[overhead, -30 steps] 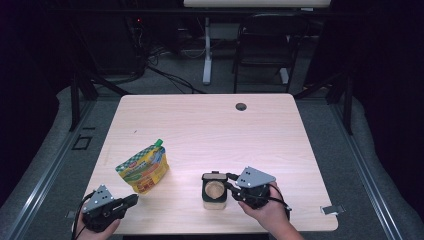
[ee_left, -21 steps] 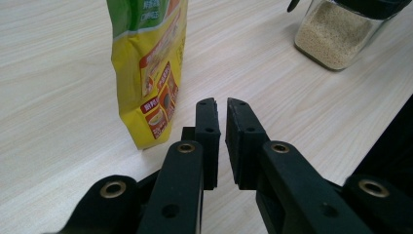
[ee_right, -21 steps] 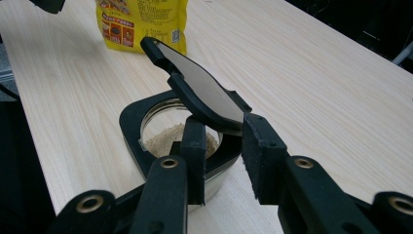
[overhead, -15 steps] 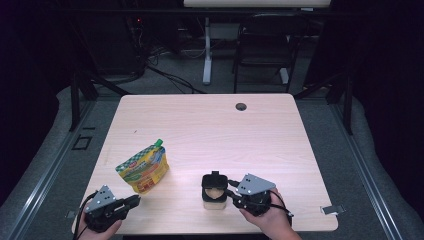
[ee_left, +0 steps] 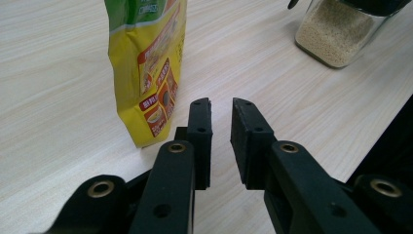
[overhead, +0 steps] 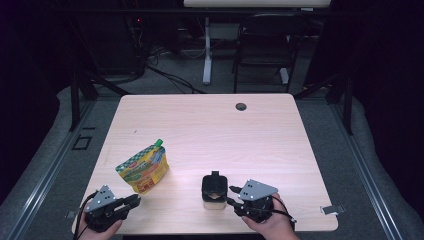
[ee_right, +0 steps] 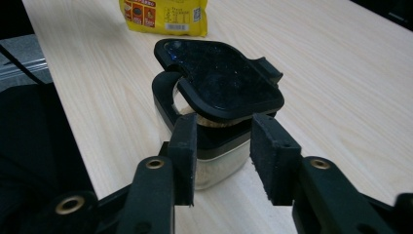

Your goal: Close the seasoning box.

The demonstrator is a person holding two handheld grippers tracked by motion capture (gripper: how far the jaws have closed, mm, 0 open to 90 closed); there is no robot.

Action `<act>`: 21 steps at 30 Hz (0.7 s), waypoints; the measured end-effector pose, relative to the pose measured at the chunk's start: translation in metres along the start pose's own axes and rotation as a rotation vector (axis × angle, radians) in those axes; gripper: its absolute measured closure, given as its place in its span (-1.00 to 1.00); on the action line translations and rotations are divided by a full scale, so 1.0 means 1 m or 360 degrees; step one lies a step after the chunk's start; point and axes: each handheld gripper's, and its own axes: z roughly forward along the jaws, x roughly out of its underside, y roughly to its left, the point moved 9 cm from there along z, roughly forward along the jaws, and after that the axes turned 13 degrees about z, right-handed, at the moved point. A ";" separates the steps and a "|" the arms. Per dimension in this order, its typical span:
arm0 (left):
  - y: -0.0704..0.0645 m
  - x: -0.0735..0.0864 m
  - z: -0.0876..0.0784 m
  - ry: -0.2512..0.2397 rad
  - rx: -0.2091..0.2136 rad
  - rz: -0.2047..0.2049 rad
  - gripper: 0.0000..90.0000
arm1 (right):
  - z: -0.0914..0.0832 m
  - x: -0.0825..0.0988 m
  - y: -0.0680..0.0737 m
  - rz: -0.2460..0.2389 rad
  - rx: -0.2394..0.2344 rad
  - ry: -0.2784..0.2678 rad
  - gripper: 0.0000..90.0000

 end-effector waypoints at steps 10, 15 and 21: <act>0.001 0.000 0.000 -0.0004 -0.0005 0.0001 0.69 | -0.005 0.006 -0.005 0.0041 0.0011 0.0010 0.26; 0.001 0.001 0.000 -0.0002 -0.0004 0.0000 0.68 | -0.009 0.005 -0.011 0.0067 0.0032 -0.0011 0.21; 0.002 0.001 0.001 0.0001 -0.0008 0.0001 0.66 | -0.013 0.008 -0.023 0.0152 0.0072 -0.0055 0.19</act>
